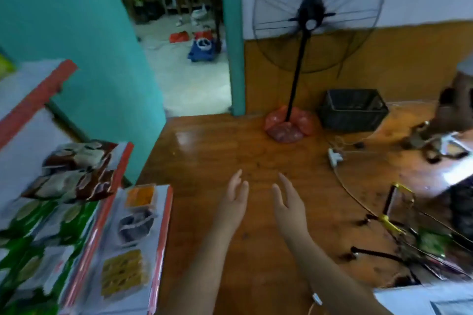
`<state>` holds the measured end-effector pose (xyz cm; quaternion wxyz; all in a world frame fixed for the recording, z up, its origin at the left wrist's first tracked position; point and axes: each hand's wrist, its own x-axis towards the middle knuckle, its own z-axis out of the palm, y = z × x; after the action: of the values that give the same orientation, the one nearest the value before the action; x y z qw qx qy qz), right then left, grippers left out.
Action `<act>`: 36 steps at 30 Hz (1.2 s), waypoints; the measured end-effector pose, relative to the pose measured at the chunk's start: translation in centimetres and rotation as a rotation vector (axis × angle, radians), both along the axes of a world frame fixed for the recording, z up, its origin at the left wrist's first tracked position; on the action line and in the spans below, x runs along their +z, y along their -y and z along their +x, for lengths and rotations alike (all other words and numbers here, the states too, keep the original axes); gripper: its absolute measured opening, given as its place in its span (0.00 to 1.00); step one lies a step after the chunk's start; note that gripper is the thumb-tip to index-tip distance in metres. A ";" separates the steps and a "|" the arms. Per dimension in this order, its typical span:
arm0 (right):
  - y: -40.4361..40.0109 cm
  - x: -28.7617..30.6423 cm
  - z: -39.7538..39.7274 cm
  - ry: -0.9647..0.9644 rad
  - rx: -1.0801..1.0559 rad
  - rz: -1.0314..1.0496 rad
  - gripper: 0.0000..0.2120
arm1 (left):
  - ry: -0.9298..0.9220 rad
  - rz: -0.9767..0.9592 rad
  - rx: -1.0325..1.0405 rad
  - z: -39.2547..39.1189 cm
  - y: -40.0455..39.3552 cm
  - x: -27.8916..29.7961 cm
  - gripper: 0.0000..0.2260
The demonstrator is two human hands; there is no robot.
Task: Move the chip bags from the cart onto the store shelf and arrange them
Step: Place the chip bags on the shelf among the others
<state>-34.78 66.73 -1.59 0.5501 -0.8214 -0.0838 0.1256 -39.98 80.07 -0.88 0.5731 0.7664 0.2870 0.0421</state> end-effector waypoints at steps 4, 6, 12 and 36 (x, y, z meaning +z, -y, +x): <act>7.9 -1.9 7.6 -0.024 -0.305 -0.008 0.25 | -0.003 0.010 -0.318 11.8 5.9 -1.1 0.23; 11.4 -3.1 11.0 -0.056 -0.472 -0.011 0.24 | 0.000 0.020 -0.443 17.2 8.6 -2.0 0.21; 19.5 -5.3 20.8 -0.150 -0.917 0.008 0.22 | -0.027 0.040 -0.848 32.6 16.5 -4.9 0.18; 51.3 -31.4 39.4 -0.892 -1.608 0.052 0.23 | -0.312 0.611 -1.827 60.3 59.2 -33.7 0.25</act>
<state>4.60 15.45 -32.94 0.4713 -0.4950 0.7299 0.0085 20.32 20.84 -34.58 0.1173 0.8063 -0.3683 -0.4478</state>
